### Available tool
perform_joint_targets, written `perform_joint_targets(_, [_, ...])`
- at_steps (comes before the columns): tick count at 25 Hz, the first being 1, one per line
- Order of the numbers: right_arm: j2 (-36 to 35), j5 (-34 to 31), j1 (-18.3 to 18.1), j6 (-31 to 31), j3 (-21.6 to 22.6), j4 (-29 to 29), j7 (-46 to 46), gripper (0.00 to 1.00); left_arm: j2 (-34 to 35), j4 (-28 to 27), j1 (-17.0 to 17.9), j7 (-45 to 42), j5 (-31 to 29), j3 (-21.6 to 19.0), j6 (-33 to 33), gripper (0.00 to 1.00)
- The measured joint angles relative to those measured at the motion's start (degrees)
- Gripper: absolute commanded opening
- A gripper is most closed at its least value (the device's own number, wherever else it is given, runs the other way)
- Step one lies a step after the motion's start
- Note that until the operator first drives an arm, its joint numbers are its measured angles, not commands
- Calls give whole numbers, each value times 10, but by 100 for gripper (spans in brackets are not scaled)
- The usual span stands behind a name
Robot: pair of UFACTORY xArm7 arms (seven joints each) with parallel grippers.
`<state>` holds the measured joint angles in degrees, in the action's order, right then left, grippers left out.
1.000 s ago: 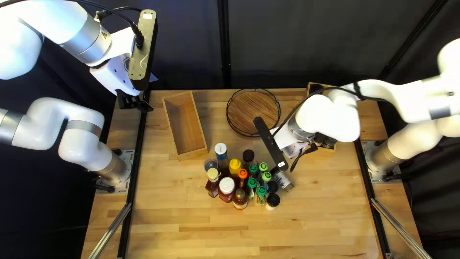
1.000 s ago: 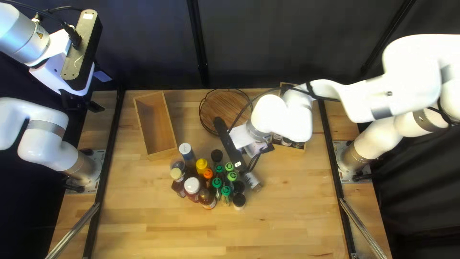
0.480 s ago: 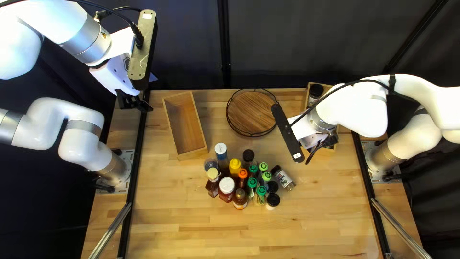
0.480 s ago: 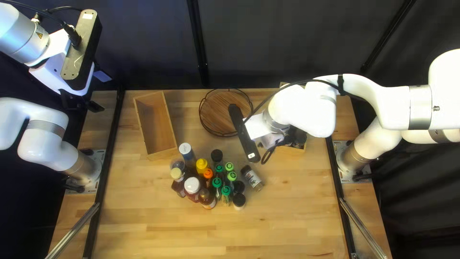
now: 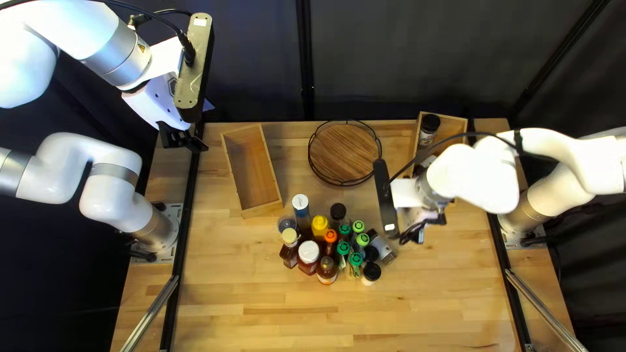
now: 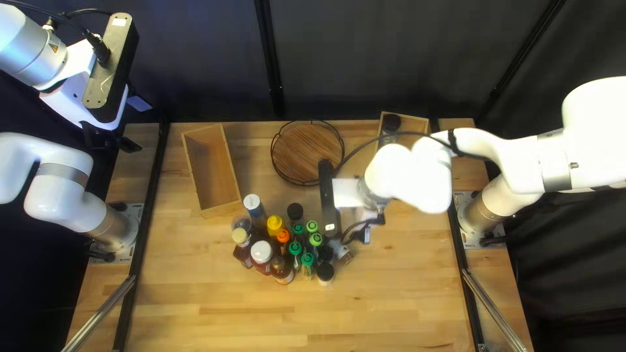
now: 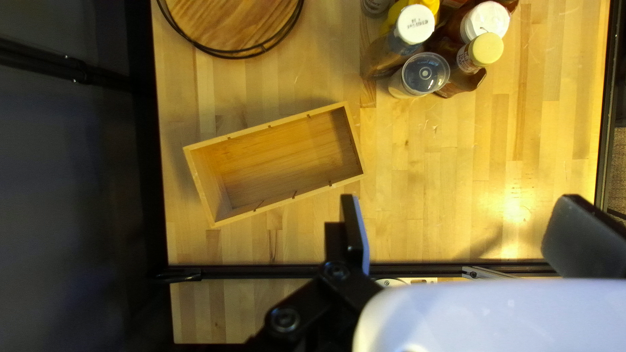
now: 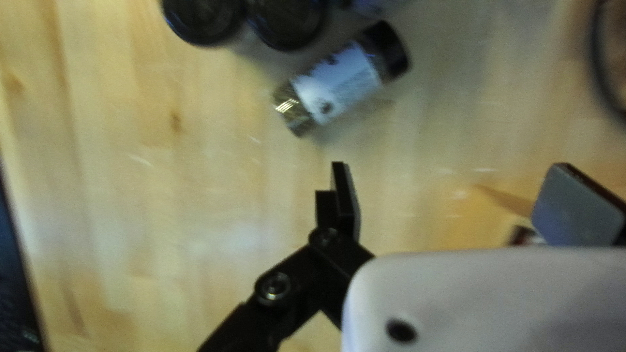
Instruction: Separate condiments, baby food and spices and place it in 3 different racks/containers
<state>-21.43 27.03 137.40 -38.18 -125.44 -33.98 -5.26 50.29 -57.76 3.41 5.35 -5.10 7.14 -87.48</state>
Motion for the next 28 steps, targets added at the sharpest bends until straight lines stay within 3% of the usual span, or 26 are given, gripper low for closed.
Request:
perform_joint_targets(6, [62,-39,-54,61,94,-3,121,100,0,0,0,0,0,0,0,100])
perform_joint_targets(13, [110,-140,-165,107,225,-3,261,100,0,0,0,0,0,0,0,100])
perform_joint_targets(15, [117,-163,-208,118,273,-1,292,100,0,0,0,0,0,0,0,100])
perform_joint_targets(17, [118,-181,-273,129,344,0,316,100,0,0,0,0,0,0,0,100])
perform_joint_targets(19, [106,-179,-349,142,427,1,327,100,0,0,0,0,0,0,0,100])
perform_joint_targets(21, [83,-164,-398,159,486,3,334,100,0,0,0,0,0,0,0,100])
perform_joint_targets(28, [39,-142,-396,203,508,30,378,100,0,0,0,0,0,0,0,100])
